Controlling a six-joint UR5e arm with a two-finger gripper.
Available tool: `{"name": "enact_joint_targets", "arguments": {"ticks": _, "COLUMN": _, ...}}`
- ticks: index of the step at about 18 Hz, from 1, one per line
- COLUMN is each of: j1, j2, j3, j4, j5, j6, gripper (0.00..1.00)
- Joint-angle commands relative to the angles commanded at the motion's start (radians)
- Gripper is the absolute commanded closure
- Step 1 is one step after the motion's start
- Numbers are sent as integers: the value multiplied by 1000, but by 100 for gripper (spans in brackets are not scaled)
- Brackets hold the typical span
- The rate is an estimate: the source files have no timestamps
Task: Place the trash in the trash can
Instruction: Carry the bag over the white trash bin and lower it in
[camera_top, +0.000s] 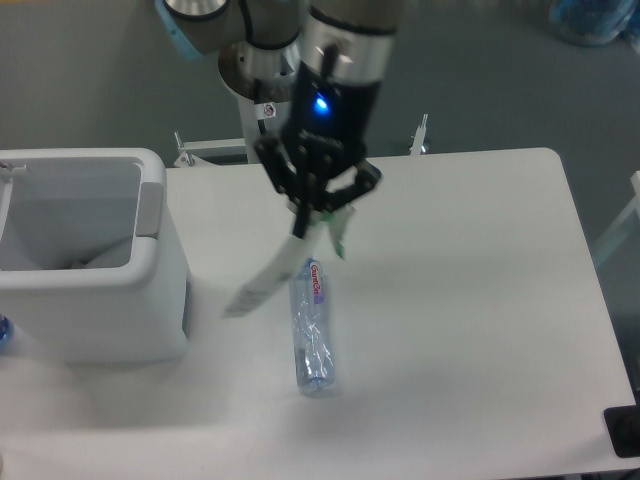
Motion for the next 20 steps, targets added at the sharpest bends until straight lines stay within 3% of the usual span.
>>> {"name": "enact_joint_targets", "arguments": {"ticks": 9, "j1": -89, "j2": 55, "j3": -5, "j4": 2, "j5": -57, "j6": -57, "gripper": 100}}
{"name": "enact_joint_targets", "arguments": {"ticks": 13, "j1": -114, "j2": 83, "j3": -32, "j4": 0, "j5": -74, "j6": -60, "gripper": 100}}
{"name": "enact_joint_targets", "arguments": {"ticks": 20, "j1": -150, "j2": 83, "j3": -87, "j4": 2, "j5": -72, "j6": -66, "gripper": 100}}
